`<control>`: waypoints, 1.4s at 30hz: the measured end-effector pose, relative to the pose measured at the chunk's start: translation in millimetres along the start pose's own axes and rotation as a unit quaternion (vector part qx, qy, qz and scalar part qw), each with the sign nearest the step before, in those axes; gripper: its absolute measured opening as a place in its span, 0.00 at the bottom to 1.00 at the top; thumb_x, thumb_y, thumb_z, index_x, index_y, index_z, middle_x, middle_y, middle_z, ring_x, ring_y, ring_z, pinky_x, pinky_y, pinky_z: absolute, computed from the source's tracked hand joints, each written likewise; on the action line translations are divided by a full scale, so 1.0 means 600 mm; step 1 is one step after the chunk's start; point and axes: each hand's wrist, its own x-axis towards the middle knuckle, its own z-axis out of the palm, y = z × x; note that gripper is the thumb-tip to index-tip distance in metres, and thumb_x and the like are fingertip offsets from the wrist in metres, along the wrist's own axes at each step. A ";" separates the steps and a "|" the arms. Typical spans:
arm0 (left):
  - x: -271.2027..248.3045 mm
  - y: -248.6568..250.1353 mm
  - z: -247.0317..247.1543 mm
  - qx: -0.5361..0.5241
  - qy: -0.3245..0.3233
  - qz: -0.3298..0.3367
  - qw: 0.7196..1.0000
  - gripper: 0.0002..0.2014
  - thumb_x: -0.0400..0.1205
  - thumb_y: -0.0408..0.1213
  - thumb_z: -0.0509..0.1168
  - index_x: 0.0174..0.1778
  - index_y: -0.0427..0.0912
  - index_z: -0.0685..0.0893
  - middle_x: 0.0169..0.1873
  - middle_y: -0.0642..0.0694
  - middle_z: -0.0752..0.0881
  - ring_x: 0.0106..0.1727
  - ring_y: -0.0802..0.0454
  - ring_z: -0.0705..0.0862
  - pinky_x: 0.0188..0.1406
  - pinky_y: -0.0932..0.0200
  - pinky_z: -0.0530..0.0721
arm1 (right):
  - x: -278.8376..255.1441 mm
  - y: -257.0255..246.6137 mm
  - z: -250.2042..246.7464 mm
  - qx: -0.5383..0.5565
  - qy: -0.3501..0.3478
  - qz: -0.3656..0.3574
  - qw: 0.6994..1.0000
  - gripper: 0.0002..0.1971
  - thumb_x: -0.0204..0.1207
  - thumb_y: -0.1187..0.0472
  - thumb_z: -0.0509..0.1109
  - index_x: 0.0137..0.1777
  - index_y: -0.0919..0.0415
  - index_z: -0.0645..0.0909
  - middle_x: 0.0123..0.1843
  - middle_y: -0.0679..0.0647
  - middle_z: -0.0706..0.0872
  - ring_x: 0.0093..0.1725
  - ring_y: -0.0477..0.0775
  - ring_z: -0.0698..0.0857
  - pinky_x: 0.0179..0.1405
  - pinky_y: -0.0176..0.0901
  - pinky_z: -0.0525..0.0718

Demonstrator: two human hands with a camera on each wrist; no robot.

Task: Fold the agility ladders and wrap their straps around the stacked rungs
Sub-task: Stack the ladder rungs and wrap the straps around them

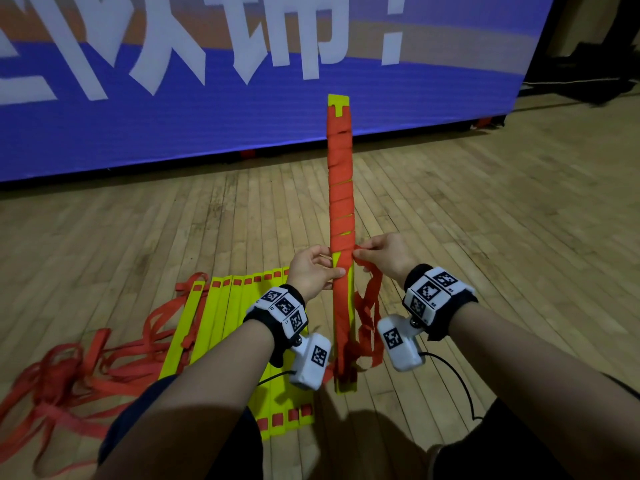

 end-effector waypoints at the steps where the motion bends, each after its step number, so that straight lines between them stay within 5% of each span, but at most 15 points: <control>1: -0.001 0.000 0.001 0.000 0.002 0.006 1.000 0.14 0.74 0.24 0.73 0.40 0.46 0.77 0.35 0.50 0.78 0.34 0.54 0.83 0.28 0.64 0.85 | -0.001 -0.001 0.001 0.002 -0.002 -0.003 1.000 0.07 0.73 0.65 0.76 0.34 0.61 0.84 0.35 0.58 0.87 0.31 0.51 0.84 0.45 0.54 0.87; 5: -0.003 -0.001 0.007 0.024 -0.010 0.038 0.999 0.15 0.74 0.24 0.74 0.38 0.45 0.74 0.37 0.51 0.78 0.28 0.61 0.81 0.26 0.63 0.83 | -0.005 -0.004 0.009 -0.034 0.006 -0.011 0.999 0.11 0.69 0.54 0.80 0.33 0.60 0.85 0.33 0.59 0.88 0.30 0.51 0.83 0.40 0.50 0.83; 9: -0.007 -0.002 0.015 0.028 -0.037 0.047 0.998 0.17 0.75 0.24 0.72 0.39 0.44 0.70 0.39 0.50 0.82 0.26 0.62 0.82 0.27 0.59 0.82 | -0.002 -0.001 0.018 -0.120 0.046 0.011 0.992 0.20 0.62 0.42 0.80 0.35 0.60 0.85 0.23 0.48 0.83 0.30 0.48 0.82 0.52 0.57 0.81; 12: -0.008 0.000 0.014 0.009 -0.067 0.038 0.997 0.18 0.76 0.24 0.72 0.40 0.46 0.69 0.39 0.49 0.84 0.31 0.57 0.83 0.29 0.59 0.82 | -0.004 -0.003 0.018 -0.142 0.050 0.020 0.988 0.23 0.59 0.36 0.78 0.36 0.56 0.85 0.25 0.47 0.85 0.34 0.49 0.86 0.58 0.61 0.80; 14: -0.008 0.003 0.008 0.000 -0.104 0.028 0.994 0.17 0.77 0.24 0.71 0.44 0.46 0.69 0.38 0.50 0.85 0.32 0.58 0.84 0.30 0.62 0.83 | -0.008 -0.007 0.012 -0.162 0.044 0.030 0.985 0.24 0.60 0.33 0.76 0.40 0.54 0.86 0.28 0.47 0.86 0.36 0.47 0.87 0.57 0.55 0.78; 20: -0.012 0.008 -0.006 -0.053 -0.187 -0.004 0.981 0.17 0.80 0.25 0.67 0.54 0.50 0.71 0.43 0.46 0.88 0.43 0.52 0.87 0.41 0.57 0.87 | -0.011 -0.007 -0.007 -0.057 -0.009 0.019 0.998 0.20 0.65 0.44 0.79 0.44 0.62 0.88 0.37 0.60 0.90 0.28 0.46 0.82 0.41 0.48 0.83; 29: -0.007 0.006 -0.002 -0.083 -0.095 -0.038 0.991 0.31 0.73 0.24 0.75 0.67 0.44 0.68 0.53 0.36 0.85 0.49 0.47 0.87 0.49 0.55 0.88 | -0.017 -0.014 -0.010 -0.042 -0.039 -0.013 0.998 0.11 0.71 0.51 0.77 0.40 0.60 0.87 0.34 0.52 0.88 0.24 0.42 0.80 0.33 0.35 0.81; 34: -0.007 0.008 -0.005 -0.055 -0.070 -0.046 0.995 0.31 0.69 0.24 0.77 0.68 0.33 0.76 0.54 0.37 0.86 0.54 0.45 0.88 0.58 0.53 0.86 | -0.023 -0.017 -0.007 -0.058 -0.035 -0.033 0.997 0.11 0.71 0.53 0.78 0.42 0.62 0.89 0.27 0.53 0.84 0.24 0.44 0.78 0.29 0.33 0.78; 38: -0.010 0.012 0.000 -0.044 -0.062 -0.033 0.997 0.21 0.71 0.20 0.74 0.56 0.38 0.78 0.40 0.47 0.83 0.31 0.64 0.87 0.34 0.69 0.86 | -0.016 -0.015 0.003 -0.076 -0.030 -0.024 0.996 0.07 0.69 0.53 0.79 0.37 0.55 0.88 0.31 0.55 0.86 0.28 0.46 0.79 0.39 0.45 0.81; 42: -0.011 0.013 -0.004 -0.038 -0.071 -0.028 0.996 0.24 0.72 0.22 0.74 0.63 0.38 0.77 0.43 0.46 0.83 0.38 0.57 0.86 0.37 0.65 0.88 | -0.010 -0.009 0.008 -0.086 -0.016 -0.016 0.996 0.10 0.68 0.49 0.79 0.29 0.50 0.86 0.28 0.50 0.86 0.30 0.47 0.82 0.51 0.57 0.81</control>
